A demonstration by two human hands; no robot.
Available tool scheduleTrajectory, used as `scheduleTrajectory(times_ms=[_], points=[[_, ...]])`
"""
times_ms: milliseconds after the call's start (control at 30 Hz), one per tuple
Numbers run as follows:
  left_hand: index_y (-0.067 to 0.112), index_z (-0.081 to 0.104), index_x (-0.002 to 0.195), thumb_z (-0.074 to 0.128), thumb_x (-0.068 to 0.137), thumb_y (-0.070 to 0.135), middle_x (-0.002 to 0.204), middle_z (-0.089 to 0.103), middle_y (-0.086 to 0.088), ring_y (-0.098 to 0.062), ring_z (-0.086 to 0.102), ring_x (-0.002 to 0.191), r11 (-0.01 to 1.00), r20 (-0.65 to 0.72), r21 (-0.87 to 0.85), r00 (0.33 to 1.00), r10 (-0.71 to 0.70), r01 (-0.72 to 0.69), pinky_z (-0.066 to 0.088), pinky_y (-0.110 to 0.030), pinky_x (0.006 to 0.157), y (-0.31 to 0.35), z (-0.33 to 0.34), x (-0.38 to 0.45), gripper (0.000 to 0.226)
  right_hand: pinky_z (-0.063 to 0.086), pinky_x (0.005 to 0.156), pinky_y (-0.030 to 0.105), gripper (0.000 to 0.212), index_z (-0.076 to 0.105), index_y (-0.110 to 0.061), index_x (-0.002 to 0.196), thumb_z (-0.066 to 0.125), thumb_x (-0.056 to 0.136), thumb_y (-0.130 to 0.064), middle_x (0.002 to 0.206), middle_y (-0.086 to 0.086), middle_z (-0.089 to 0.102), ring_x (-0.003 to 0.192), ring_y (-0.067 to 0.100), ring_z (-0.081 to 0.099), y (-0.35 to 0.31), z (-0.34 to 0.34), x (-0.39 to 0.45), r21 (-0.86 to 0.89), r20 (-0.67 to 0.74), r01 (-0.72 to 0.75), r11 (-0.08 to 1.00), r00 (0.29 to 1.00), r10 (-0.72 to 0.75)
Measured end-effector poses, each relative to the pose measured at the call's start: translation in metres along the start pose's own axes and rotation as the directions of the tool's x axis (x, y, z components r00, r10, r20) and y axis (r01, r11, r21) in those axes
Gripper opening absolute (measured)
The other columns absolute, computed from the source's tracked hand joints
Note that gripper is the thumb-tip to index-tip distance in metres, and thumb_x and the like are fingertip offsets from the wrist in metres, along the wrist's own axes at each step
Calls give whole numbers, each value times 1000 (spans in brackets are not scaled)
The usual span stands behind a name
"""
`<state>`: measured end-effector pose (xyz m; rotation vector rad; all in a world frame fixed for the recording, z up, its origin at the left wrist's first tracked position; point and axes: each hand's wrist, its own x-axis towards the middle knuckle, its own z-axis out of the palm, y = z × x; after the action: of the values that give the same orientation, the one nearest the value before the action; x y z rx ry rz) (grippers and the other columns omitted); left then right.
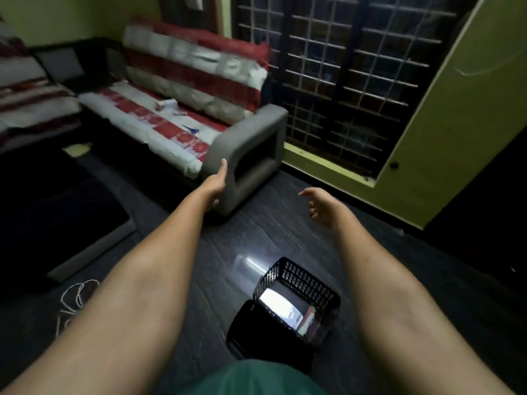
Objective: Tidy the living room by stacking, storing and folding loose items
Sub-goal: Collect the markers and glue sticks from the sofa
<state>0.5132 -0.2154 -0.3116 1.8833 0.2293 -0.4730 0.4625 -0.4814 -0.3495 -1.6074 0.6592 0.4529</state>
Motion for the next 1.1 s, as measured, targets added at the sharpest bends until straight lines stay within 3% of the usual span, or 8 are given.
scheduleTrajectory(times_ms=[167,267,500,633,767,833,1000,1100], points=[[16,54,125,12,91,72,113,64,5,-16,49,113,995,-91,-95,996,14,-22,37,-30,93,26,-68,-21,78,23,48,27,21,44,-23,75,59,80,-37,68,-3,32,55,12,27,-83,52,-19,-53,124,168,984,979,-161],[14,33,148,17,89,74,150,38,-1,-24,36,137,991,-237,-125,971,27,-58,32,-35,107,52,-116,-25,86,24,53,27,21,44,-22,78,60,80,-36,73,-3,32,60,12,29,-136,83,-19,-67,190,230,971,958,-214],[13,24,151,15,89,74,155,30,-5,-24,29,141,973,-373,-174,925,79,-153,31,-34,107,94,-223,6,88,34,67,24,36,49,-19,123,53,89,-29,101,0,45,72,12,43,-241,170,4,-64,261,378,924,900,-350],[18,18,153,12,87,76,159,20,-6,-26,20,145,973,-385,-172,920,78,-155,21,-41,116,99,-282,52,88,30,110,36,44,46,-13,132,53,91,-26,139,5,41,130,22,41,-287,227,40,-64,286,380,923,893,-348],[16,18,153,13,85,78,159,20,-6,-27,21,145,972,-400,-183,914,63,-147,23,-41,116,110,-345,112,93,38,73,27,81,48,-12,129,72,56,-39,141,16,43,88,20,48,-339,277,109,-83,344,369,926,883,-321],[16,18,153,13,84,79,158,22,-6,-28,23,144,977,-401,-167,915,55,-132,25,-41,115,118,-372,137,93,35,63,24,68,45,-8,137,63,77,-34,132,13,51,77,21,47,-364,302,114,-75,335,366,927,885,-322],[11,25,150,16,87,75,154,30,-7,-29,27,143,970,-420,-138,899,124,-198,29,-41,112,169,-436,202,90,32,109,35,54,33,-7,144,49,95,-24,152,13,29,133,24,37,-440,339,151,-9,261,402,915,884,-386],[9,29,148,19,87,75,153,33,-9,-27,31,141,968,-434,-134,891,136,-213,29,-42,114,187,-465,250,90,31,109,36,57,33,-14,146,52,94,-25,154,10,25,139,24,29,-479,360,187,0,265,411,912,879,-396]])
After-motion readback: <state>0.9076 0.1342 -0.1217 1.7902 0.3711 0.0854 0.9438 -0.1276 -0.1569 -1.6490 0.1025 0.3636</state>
